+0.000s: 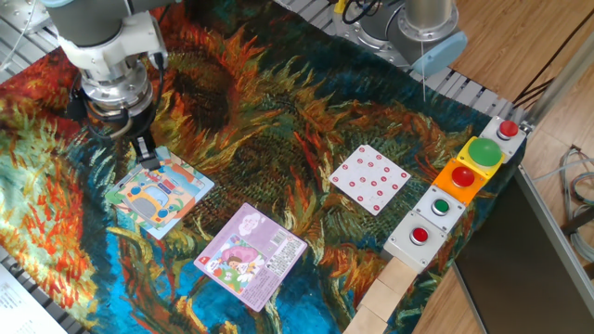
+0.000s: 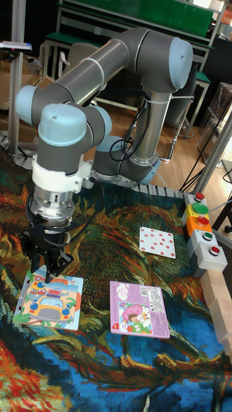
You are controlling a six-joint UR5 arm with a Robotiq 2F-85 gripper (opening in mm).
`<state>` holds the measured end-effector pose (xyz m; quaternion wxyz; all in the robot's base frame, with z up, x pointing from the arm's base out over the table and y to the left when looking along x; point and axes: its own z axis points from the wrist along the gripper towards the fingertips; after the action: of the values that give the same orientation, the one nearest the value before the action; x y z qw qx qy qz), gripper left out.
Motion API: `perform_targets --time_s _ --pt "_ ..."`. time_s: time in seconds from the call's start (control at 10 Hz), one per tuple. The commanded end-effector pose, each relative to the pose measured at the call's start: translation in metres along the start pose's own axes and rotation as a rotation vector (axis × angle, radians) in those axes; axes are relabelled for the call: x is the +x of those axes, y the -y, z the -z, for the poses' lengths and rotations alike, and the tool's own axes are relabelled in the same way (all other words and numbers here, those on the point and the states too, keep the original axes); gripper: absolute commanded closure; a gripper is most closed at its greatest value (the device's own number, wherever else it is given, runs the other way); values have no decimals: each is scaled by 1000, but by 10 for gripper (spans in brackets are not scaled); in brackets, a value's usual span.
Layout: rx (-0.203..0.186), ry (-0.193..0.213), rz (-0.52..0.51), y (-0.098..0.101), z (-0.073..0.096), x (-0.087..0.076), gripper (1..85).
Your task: Assemble one piece of a puzzle
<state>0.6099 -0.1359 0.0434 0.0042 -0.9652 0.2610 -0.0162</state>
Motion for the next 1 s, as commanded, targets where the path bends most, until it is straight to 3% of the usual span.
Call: perform_targets --time_s 0.0,0.4,0.9 --pt "20 0 -6 2 -12 6 843" --pt "31 -4 -8 2 -14 11 843" --pt "23 33 -35 -3 -9 1 843"
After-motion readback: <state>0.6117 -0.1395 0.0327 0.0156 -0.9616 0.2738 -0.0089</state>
